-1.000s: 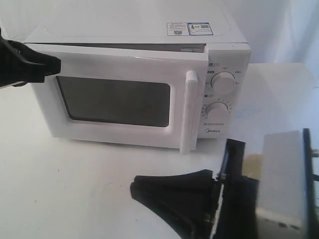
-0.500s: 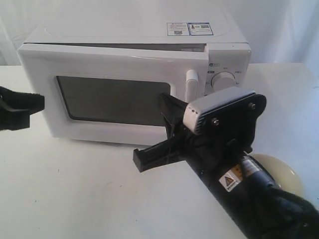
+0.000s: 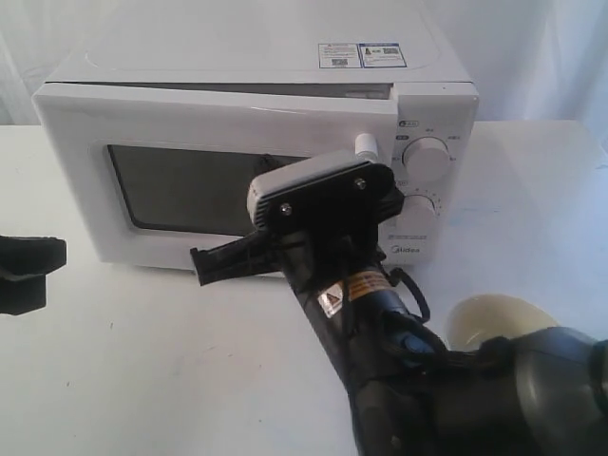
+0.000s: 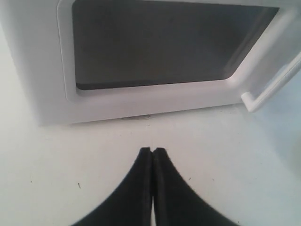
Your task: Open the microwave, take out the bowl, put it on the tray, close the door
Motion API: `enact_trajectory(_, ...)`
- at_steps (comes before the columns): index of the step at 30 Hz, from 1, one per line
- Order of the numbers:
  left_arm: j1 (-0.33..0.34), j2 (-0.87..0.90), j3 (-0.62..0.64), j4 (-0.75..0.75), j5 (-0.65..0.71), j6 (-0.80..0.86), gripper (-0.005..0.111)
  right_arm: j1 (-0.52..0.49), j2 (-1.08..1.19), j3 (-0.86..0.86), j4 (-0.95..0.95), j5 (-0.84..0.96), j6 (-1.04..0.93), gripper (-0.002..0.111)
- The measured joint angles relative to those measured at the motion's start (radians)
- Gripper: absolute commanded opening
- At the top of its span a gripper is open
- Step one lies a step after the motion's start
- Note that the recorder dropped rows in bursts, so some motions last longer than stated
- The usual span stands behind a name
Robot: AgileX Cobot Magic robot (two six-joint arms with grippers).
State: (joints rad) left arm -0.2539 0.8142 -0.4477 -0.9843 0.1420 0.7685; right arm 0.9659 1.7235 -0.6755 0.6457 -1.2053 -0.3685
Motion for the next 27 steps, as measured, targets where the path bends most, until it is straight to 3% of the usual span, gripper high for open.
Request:
enact_trajectory(14,-0.011,-0.029,0.000,-0.020,0.000,0.000,0.000,-0.100,0.091,-0.113,0.080,-0.002,-0.064,0.000)
enact_trajectory(27,-0.013,-0.029,0.000,-0.020,-0.002,0.000,0.000,-0.131,0.157,-0.181,0.053,-0.002,-0.064,0.000)
